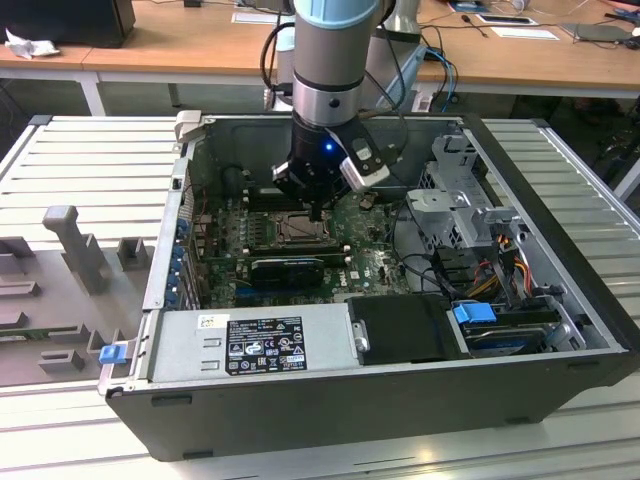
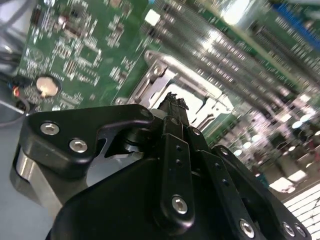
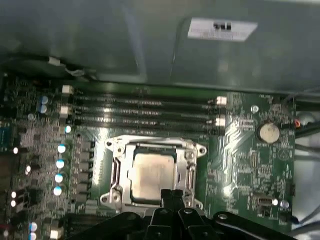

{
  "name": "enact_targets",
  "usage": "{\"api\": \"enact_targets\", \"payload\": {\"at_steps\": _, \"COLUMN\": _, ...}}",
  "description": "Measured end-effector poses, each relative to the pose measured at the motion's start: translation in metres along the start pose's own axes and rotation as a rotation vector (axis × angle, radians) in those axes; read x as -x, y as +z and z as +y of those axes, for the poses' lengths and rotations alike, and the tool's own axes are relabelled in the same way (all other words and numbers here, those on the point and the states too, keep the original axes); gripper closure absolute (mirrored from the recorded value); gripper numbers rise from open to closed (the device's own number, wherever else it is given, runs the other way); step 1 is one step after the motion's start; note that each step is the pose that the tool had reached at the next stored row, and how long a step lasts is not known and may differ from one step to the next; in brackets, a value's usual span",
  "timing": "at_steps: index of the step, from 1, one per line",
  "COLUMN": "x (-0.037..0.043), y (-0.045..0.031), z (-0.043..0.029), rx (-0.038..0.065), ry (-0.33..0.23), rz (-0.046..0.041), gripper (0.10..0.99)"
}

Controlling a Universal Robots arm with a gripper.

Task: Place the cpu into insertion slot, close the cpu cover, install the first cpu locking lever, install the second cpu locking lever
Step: 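Install the second cpu locking lever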

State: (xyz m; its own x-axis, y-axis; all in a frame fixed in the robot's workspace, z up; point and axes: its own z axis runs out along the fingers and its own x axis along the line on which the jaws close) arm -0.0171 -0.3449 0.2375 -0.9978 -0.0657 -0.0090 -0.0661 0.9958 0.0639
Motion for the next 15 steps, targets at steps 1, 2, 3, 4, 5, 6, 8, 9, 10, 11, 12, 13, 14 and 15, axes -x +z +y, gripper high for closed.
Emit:
{"api": "enact_targets", "payload": {"at_steps": 1, "x": -0.0002, "y": -0.0002, "z": -0.0029, "rx": 0.0, "ry": 0.0, "rz": 0.0002, "gripper": 0.98}}
{"api": "enact_targets", "payload": {"at_steps": 2, "x": -0.0003, "y": -0.0002, "z": -0.0041, "rx": 0.0, "ry": 0.0, "rz": 0.0004, "gripper": 0.98}}
{"api": "enact_targets", "payload": {"at_steps": 3, "x": -0.0003, "y": -0.0002, "z": -0.005, "rx": 0.002, "ry": 0.0, "rz": 0.0009, "gripper": 0.98}}
{"api": "enact_targets", "payload": {"at_steps": 4, "x": -0.0004, "y": -0.0001, "z": -0.0056, "rx": 0.004, "ry": 0.0, "rz": 0.0013, "gripper": 0.98}}
{"api": "enact_targets", "payload": {"at_steps": 5, "x": -0.0004, "y": 0.0002, "z": -0.0062, "rx": 0.007, "ry": 0.0, "rz": 0.0011, "gripper": 0.98}}
{"api": "enact_targets", "payload": {"at_steps": 6, "x": -0.0006, "y": 0.0007, "z": -0.0074, "rx": 0.01, "ry": 0.0, "rz": 0.0009, "gripper": 0.98}}
{"api": "enact_targets", "payload": {"at_steps": 8, "x": -0.0012, "y": 0.0014, "z": -0.0147, "rx": 0.02, "ry": 0.0, "rz": 0.0002, "gripper": 0.98}}
{"api": "enact_targets", "payload": {"at_steps": 9, "x": -0.0016, "y": 0.0014, "z": -0.0176, "rx": 0.023, "ry": 0.0, "rz": 0.0001, "gripper": 0.98}}
{"api": "enact_targets", "payload": {"at_steps": 10, "x": -0.0027, "y": 0.0014, "z": -0.0234, "rx": 0.029, "ry": 0.0, "rz": -0.0004, "gripper": 0.98}}
{"api": "enact_targets", "payload": {"at_steps": 11, "x": -0.0046, "y": 0.0012, "z": -0.0268, "rx": 0.032, "ry": 0.0, "rz": -0.0005, "gripper": 0.98}}
{"api": "enact_targets", "payload": {"at_steps": 12, "x": -0.0108, "y": 0.001, "z": -0.028, "rx": 0.036, "ry": 0.0, "rz": -0.0007, "gripper": 0.98}}
{"api": "enact_targets", "payload": {"at_steps": 13, "x": -0.0144, "y": 0.001, "z": -0.0282, "rx": 0.038, "ry": 0.0, "rz": -0.001, "gripper": 0.98}}
{"api": "enact_targets", "payload": {"at_steps": 14, "x": -0.018, "y": 0.0009, "z": -0.0287, "rx": 0.04, "ry": 0.0, "rz": -0.0011, "gripper": 0.98}}
{"api": "enact_targets", "payload": {"at_steps": 15, "x": -0.0216, "y": 0.0009, "z": -0.0294, "rx": 0.042, "ry": 0.0, "rz": -0.0013, "gripper": 0.98}}
